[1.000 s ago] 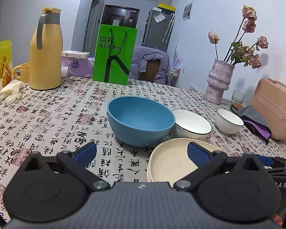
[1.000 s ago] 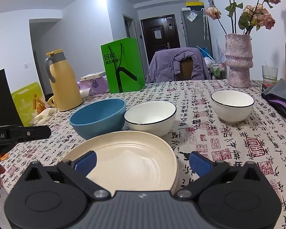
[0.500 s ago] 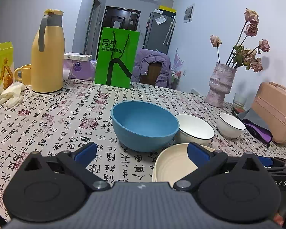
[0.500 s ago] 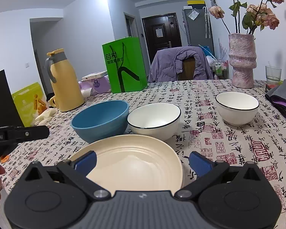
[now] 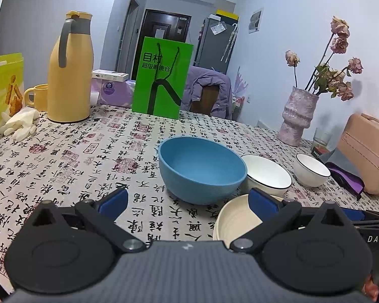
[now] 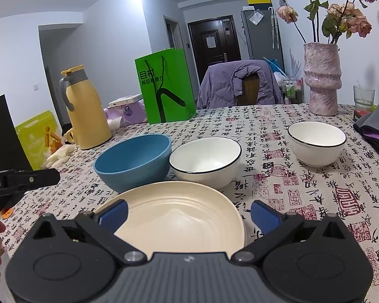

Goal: Organize plates and bowls
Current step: 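Move both grippers to the rim of the blue bowl, then close the left gripper on the blue bowl rim while the right gripper closes on its opposite rim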

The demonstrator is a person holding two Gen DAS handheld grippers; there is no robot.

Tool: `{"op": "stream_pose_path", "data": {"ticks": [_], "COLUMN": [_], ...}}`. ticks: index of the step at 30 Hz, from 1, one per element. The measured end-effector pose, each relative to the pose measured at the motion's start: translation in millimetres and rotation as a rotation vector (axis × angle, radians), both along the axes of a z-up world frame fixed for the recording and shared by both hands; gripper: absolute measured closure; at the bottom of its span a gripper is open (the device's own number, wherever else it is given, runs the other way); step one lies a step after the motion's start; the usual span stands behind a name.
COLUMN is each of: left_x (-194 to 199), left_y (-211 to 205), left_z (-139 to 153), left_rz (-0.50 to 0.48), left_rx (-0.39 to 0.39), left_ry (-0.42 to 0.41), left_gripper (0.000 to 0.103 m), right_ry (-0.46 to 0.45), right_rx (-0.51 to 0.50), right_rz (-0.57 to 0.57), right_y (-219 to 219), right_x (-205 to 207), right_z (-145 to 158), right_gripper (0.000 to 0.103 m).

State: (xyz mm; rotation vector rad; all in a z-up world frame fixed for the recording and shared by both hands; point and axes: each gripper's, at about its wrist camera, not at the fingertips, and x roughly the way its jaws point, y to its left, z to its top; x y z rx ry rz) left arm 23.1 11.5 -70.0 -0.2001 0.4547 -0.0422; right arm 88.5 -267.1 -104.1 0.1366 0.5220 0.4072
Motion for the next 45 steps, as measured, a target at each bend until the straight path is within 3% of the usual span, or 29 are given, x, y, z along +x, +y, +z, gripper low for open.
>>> {"op": "stream_pose_path", "data": {"ticks": [26, 45], "left_x": [32, 72], "left_y": [31, 53], "left_z": [-1, 3], "left_rz": [0.037, 0.095], "left_rx": [-0.032, -0.054], "left_ry": [-0.003, 0.041], "left_gripper": [0.0, 0.0], "right_ry": [0.006, 0.011], "right_rx": [-0.022, -0.039], "right_rz": [0.068, 0.14], "right_y": [29, 64], "right_x": [42, 90], "right_z": [16, 31], "right_gripper": [0.0, 0.0]}}
